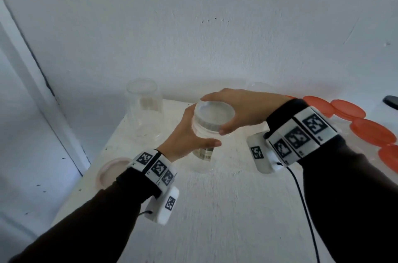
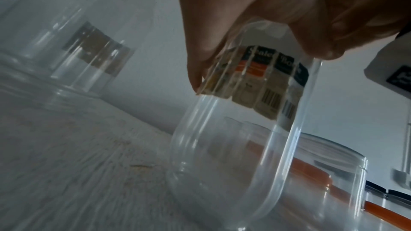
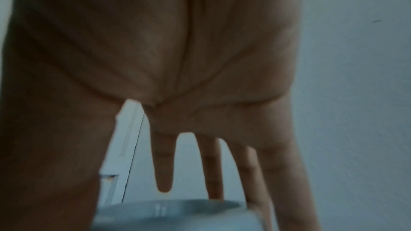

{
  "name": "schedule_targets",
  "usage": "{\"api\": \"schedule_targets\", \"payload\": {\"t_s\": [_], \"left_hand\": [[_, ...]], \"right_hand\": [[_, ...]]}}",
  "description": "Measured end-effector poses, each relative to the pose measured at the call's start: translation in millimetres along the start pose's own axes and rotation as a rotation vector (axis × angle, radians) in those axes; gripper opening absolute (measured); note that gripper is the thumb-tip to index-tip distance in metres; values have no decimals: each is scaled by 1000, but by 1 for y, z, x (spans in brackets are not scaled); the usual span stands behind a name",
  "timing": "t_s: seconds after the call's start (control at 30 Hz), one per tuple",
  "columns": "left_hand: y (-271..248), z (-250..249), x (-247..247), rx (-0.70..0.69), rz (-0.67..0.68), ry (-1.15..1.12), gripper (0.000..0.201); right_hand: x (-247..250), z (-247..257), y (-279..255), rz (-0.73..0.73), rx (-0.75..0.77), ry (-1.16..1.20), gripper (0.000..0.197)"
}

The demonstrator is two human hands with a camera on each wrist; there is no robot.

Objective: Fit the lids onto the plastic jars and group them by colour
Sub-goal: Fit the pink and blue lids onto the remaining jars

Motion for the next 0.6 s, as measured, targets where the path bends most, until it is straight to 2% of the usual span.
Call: {"api": "schedule_targets", "payload": {"t_s": [0.07,0.17,0.23,0.47,0.6], "left_hand": [[0,0,0,-8,11,-19,67],[1,12,2,64,39,-43,87],[2,17,3,90,58,-46,91],[5,17,7,83,116,-5,72],[6,15,8,106,177,-20,71]], "right_hand": [[0,2,5,36,-12,-43,88],[-3,7,9,102,-15,-109,91],[-6,10,10,139,-7,-141,92],[-6,14,12,186,34,-190,88],[-5,14,12,206,52,-170,88]]}}
Point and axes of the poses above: each hand's wrist, its own y-axis towards the middle knuckle, its own x-axis out of the back of the hand, z = x × y, the point moved 6 cm from there along y, towards the middle knuckle, and after that the axes turned 5 degrees about -z, right-handed, at the moved point
